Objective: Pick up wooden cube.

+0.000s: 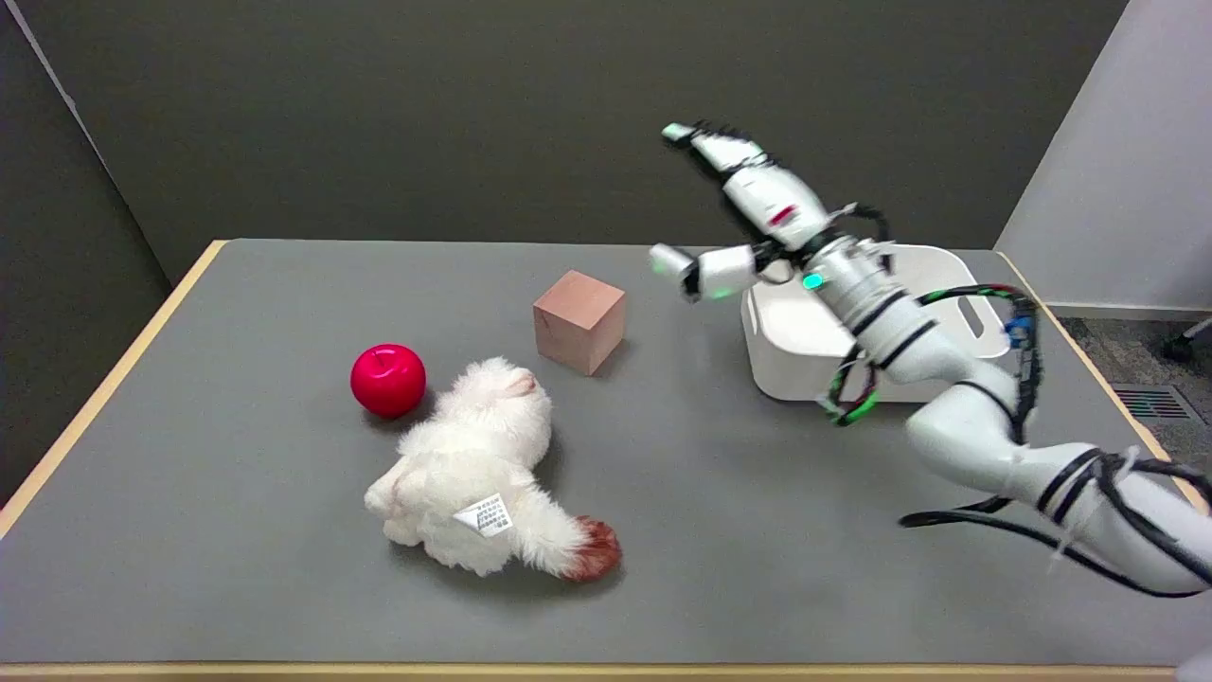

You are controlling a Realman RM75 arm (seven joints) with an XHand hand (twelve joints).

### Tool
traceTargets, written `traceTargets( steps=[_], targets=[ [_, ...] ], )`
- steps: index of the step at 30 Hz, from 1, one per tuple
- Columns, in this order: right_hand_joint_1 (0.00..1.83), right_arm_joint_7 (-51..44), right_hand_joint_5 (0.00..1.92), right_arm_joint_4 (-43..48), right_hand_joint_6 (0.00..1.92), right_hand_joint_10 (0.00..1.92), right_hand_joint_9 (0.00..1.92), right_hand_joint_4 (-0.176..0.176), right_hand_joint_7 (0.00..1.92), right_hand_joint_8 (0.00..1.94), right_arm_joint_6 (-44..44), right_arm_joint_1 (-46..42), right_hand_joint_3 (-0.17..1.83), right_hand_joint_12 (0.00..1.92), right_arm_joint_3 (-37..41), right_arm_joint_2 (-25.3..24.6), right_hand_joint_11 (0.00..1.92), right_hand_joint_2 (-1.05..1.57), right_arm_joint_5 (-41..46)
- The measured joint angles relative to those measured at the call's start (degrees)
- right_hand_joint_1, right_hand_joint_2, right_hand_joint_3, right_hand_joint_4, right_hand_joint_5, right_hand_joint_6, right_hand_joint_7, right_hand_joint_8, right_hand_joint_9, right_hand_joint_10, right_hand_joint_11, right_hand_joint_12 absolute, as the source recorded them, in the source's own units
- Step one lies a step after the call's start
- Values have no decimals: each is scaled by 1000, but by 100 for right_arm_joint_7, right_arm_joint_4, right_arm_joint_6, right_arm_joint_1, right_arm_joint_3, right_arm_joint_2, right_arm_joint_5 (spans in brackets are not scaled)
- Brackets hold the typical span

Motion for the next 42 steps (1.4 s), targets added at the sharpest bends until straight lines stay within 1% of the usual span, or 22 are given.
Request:
traceTargets(
  steps=[3,6,7,9,15,20,27,36,37,39,42],
  targets=[
    [579,-398,51,251,246,424,-1,-142,19,420,-598,31,931,620,-88,-328,-1,529,-98],
    [580,-735,43,424,270,442,-1,-153,24,443,-1103,49,931,635,-168,-646,-1,531,-216],
    [548,-836,43,468,273,446,-1,-154,28,441,-1257,53,921,643,-196,-755,-1,537,-270],
    [404,-1018,48,537,267,451,-1,-150,42,415,-1552,66,876,669,-256,-976,-1,560,-395],
    [406,-1389,47,520,283,484,-1,-154,50,430,-2202,158,878,701,-454,-1548,-1,560,-733],
    [415,-1558,46,281,282,488,-1,-158,52,436,-2546,365,878,703,-589,-1889,-1,563,-930],
    [424,-1691,46,-105,274,489,-1,-160,54,439,-2789,738,879,702,-591,-2206,-1,566,-1182],
    [456,-1768,45,-526,265,552,-1,-163,64,444,-2742,1068,883,732,-374,-2426,-1,573,-1438],
    [460,-1776,42,-611,270,554,-1,-163,69,434,-2721,1115,855,735,-325,-2451,-1,587,-1463],
    [471,-1787,28,-730,304,560,-1,-163,93,378,-2694,1169,718,741,-262,-2481,-1,661,-1497],
    [475,-1800,27,-898,306,567,-1,-163,95,376,-2660,1228,712,747,-191,-2519,-1,665,-1530]
  ],
)
